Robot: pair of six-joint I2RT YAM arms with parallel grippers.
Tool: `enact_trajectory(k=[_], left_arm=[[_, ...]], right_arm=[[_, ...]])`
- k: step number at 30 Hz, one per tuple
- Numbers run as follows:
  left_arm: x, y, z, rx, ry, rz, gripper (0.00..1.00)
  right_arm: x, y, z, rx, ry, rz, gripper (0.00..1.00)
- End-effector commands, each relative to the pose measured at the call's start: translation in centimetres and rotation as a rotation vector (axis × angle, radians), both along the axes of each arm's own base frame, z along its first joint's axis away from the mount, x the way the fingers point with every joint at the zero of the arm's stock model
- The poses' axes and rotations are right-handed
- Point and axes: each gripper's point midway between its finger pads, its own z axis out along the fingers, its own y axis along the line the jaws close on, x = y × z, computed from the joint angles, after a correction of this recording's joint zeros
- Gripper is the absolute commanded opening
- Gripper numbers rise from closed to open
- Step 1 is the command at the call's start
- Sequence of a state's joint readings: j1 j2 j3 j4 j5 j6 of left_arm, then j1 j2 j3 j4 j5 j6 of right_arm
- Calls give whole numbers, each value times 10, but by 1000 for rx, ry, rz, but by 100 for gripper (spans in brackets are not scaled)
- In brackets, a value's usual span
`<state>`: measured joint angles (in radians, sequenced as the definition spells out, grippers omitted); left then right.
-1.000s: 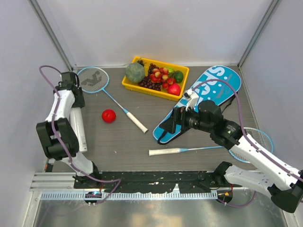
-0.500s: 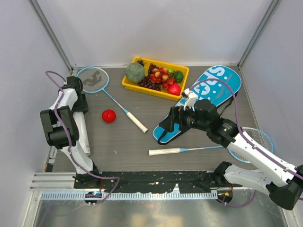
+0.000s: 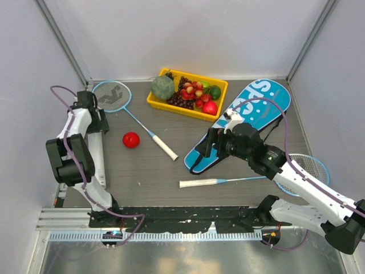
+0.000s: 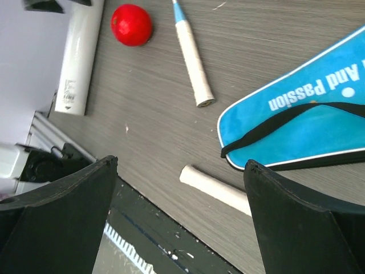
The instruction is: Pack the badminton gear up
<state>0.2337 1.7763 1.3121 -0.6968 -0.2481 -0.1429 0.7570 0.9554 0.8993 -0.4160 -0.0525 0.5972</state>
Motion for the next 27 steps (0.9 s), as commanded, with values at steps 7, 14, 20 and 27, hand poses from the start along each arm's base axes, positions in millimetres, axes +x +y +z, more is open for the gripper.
enact_trajectory(k=[7,14,20,27], left_arm=[[9,-17,121,6,-426,-77,91],[-3,-91,176,-132,-639,-308,85],[-38,-179,193,-185,-724,-581,81],[-95,-237,158,-314,-661,-800,78]], right_arm=[[25,-40,-32,-46,29,-313,95],[32,-68,-70,-100,139,-514,96],[48,-85,-90,-149,108,-538,96],[66,-89,-131,-101,205,-513,100]])
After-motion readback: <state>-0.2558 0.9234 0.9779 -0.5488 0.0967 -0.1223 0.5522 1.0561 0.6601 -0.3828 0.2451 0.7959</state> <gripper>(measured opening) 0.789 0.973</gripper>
